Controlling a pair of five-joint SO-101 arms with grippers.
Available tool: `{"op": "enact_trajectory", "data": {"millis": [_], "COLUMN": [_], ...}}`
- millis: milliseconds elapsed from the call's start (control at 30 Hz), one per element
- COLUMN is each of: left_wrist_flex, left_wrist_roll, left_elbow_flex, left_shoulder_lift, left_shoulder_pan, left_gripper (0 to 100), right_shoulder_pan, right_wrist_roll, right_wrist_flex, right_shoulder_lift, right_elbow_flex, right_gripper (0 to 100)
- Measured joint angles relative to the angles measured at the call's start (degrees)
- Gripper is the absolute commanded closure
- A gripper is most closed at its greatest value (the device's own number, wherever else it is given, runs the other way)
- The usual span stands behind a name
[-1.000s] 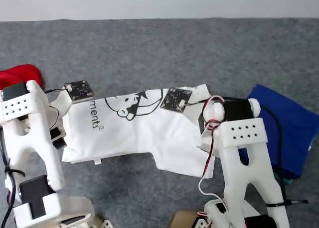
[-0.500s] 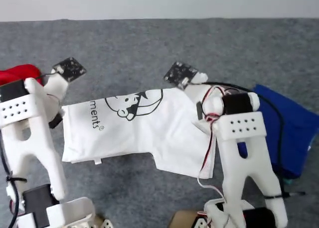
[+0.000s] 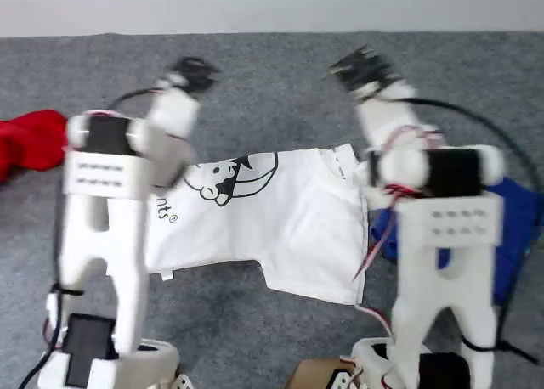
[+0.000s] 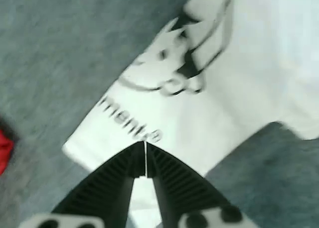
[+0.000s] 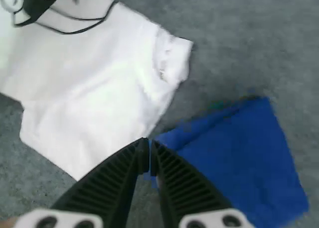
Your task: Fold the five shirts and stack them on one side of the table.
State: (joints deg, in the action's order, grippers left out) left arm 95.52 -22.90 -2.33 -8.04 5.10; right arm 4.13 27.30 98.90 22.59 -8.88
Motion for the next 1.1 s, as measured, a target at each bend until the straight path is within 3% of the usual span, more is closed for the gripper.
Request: {"op": "enact_trajectory", "data": {"millis": [300, 600, 867, 1100], "left_wrist_flex": [-1.6, -3.1, -4.3, -5.4], "left_wrist_roll": [5.2, 5.2, 3.1, 3.1], "left_elbow_flex": [0.7, 1.7, 1.7, 1.7], "left_shoulder_lift": [1.2, 14.9, 22.4, 28.9], "left_shoulder_pan": [24.1, 33.3, 41.1, 42.7], "left_gripper": [97, 86, 82, 80], "right_shoulder_pan": [-26.1, -50.3, -59.3, -62.9], "right_wrist_roll": [0.0, 4.3, 7.1, 7.2], "right_wrist_flex": [1.6, 1.6, 1.6, 1.6], "right_shoulder_lift": [3.2, 4.1, 4.1, 4.1], "right_elbow_flex": [-14.9, -15.2, -15.2, -15.2], "right_gripper": [99.0, 99.0, 99.0, 99.0]}}
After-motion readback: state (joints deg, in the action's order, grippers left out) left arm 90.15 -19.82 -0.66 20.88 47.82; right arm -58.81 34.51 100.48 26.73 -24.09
